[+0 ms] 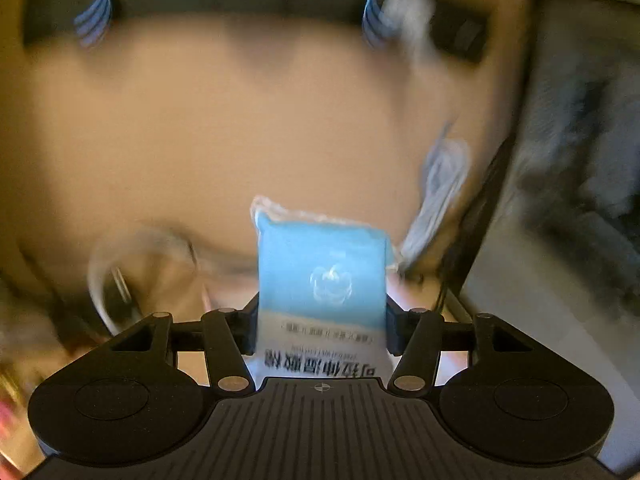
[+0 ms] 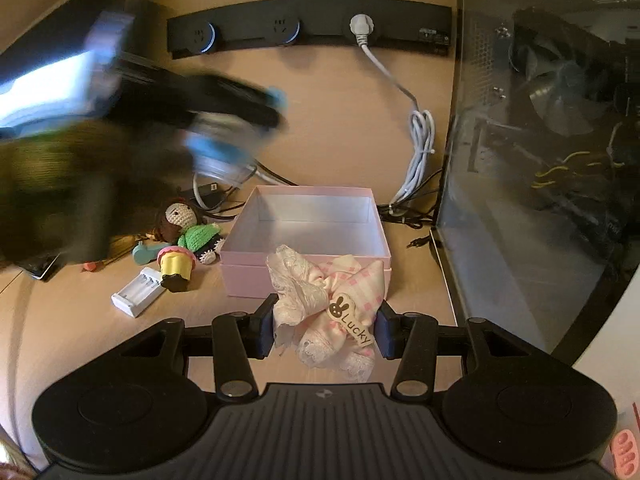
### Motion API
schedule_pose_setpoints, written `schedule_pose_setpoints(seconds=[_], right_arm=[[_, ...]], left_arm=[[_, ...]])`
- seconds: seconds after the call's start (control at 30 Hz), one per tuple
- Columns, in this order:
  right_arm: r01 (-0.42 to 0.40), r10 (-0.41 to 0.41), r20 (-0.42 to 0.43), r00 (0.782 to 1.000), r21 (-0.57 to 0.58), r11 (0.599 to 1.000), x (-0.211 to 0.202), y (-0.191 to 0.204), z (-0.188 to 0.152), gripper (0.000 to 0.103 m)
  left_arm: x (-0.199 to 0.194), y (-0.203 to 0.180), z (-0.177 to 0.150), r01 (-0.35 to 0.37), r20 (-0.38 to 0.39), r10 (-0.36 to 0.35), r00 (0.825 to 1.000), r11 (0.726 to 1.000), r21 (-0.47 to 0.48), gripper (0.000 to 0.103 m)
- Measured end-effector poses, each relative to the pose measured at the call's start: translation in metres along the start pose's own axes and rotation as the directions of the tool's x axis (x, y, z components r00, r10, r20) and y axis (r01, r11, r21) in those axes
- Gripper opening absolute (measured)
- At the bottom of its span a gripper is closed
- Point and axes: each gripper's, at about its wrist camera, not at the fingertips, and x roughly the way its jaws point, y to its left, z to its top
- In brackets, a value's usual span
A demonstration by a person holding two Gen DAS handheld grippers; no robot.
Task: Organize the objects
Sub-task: 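Drop wet-wipe pack into pink box with left tool while right tool drops lace cloth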
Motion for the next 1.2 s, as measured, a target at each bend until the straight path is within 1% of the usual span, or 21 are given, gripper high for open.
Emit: schedule_pose_setpoints(seconds=[0.03,0.07,0.1,0.2,0.27,0.3,0.33,0.4,0.47,0.53,0.63,0.7,0.73,0.77,0.8,0.83,0.9,1.0,1.1,1.2], right_arm=[[0.002,-0.002,-0.006,1.0,-0.005,1.0,0.0,-0.002,-0.003,0.047],[-0.003,0.003,-0.005,1.0,-0.008,1.0,-0.001,-0.004,-0.005,0.047],[-0.011,0.011,-0.001,1.0,-0.011,1.0,-0.002,-0.006,-0.007,0.047],[-0.035,0.035,-0.013,0.999,-0.009,0.999,0.002,-0.014,-0.013,0.047],[-0.048,0.047,-0.034,0.998,-0.018,0.999,0.011,-0.017,-0.013,0.047],[-0.055,0.054,-0.034,0.998,-0.022,0.998,0.013,-0.017,-0.012,0.047],[-0.071,0.071,-0.033,0.997,-0.021,0.997,0.017,-0.019,-0.009,0.047],[-0.096,0.096,-0.034,0.995,-0.015,0.995,0.028,-0.021,-0.001,0.047],[-0.106,0.105,-0.022,0.994,-0.015,0.994,0.043,-0.021,0.015,0.047],[-0.109,0.109,0.001,0.994,-0.019,0.994,0.06,-0.017,0.036,0.047],[-0.121,0.121,0.028,0.992,0.011,0.993,0.096,-0.009,0.073,0.047],[-0.122,0.121,0.03,0.992,0.033,0.992,0.12,-0.002,0.092,0.047],[-0.122,0.121,0.016,0.992,0.041,0.992,0.134,0.002,0.099,0.052],[-0.127,0.128,-0.018,0.992,0.049,0.991,0.152,0.004,0.105,0.07],[-0.13,0.133,-0.051,0.99,0.06,0.99,0.166,0.005,0.107,0.08],[-0.12,0.126,-0.077,0.989,0.078,0.99,0.178,0.006,0.107,0.087],[-0.093,0.103,-0.113,0.988,0.097,0.991,0.191,0.009,0.103,0.087],[-0.069,0.088,-0.116,0.989,0.153,0.986,0.192,0.014,0.093,0.087],[-0.071,0.088,-0.081,0.993,0.195,0.978,0.18,0.022,0.087,0.087],[-0.07,0.077,-0.032,0.997,0.186,0.98,0.151,0.032,0.078,0.087]], left_arm=[[0.011,0.003,-0.003,-0.001,-0.017,0.0,1.0,0.997,-0.071,0.06],[0.017,0.005,-0.006,-0.009,-0.017,0.007,1.0,0.991,-0.133,0.06],[0.022,0.005,-0.01,-0.032,-0.016,0.03,0.999,0.985,-0.168,0.06],[0.02,0.01,-0.022,-0.1,0.002,0.103,0.995,0.975,-0.2,0.057],[0.008,0.021,-0.026,-0.097,0.003,0.1,0.995,0.97,-0.224,0.057],[-0.001,0.026,-0.03,-0.077,0.01,0.082,0.997,0.97,-0.232,0.057],[-0.012,0.029,-0.029,-0.056,0.013,0.06,0.998,0.974,-0.221,0.057],[-0.036,0.034,-0.035,-0.041,0.013,0.045,0.999,0.982,-0.186,0.057],[-0.064,0.042,-0.045,-0.029,0.019,0.032,0.999,0.983,-0.18,0.057],[-0.09,0.048,-0.062,-0.02,0.016,0.023,1.0,0.982,-0.188,0.057],[-0.118,0.057,-0.092,-0.053,-0.015,0.051,0.999,0.981,-0.185,0.057],[-0.13,0.064,-0.112,-0.106,-0.052,0.099,0.994,0.982,-0.157,0.057],[-0.135,0.069,-0.121,-0.139,-0.072,0.13,0.989,0.981,-0.138,0.057],[-0.14,0.074,-0.127,-0.167,-0.088,0.156,0.984,0.978,-0.124,0.057],[-0.144,0.081,-0.132,-0.19,-0.103,0.179,0.979,0.975,-0.117,0.057],[-0.148,0.088,-0.136,-0.21,-0.118,0.196,0.973,0.971,-0.116,0.057],[-0.157,0.108,-0.141,-0.23,-0.137,0.21,0.968,0.961,-0.152,0.057],[-0.164,0.137,-0.139,-0.233,-0.158,0.2,0.967,0.947,-0.222,0.057],[-0.16,0.154,-0.124,-0.191,-0.154,0.153,0.976,0.943,-0.271,0.057],[-0.145,0.157,-0.099,-0.127,-0.132,0.088,0.987,0.936,-0.328,0.057]])
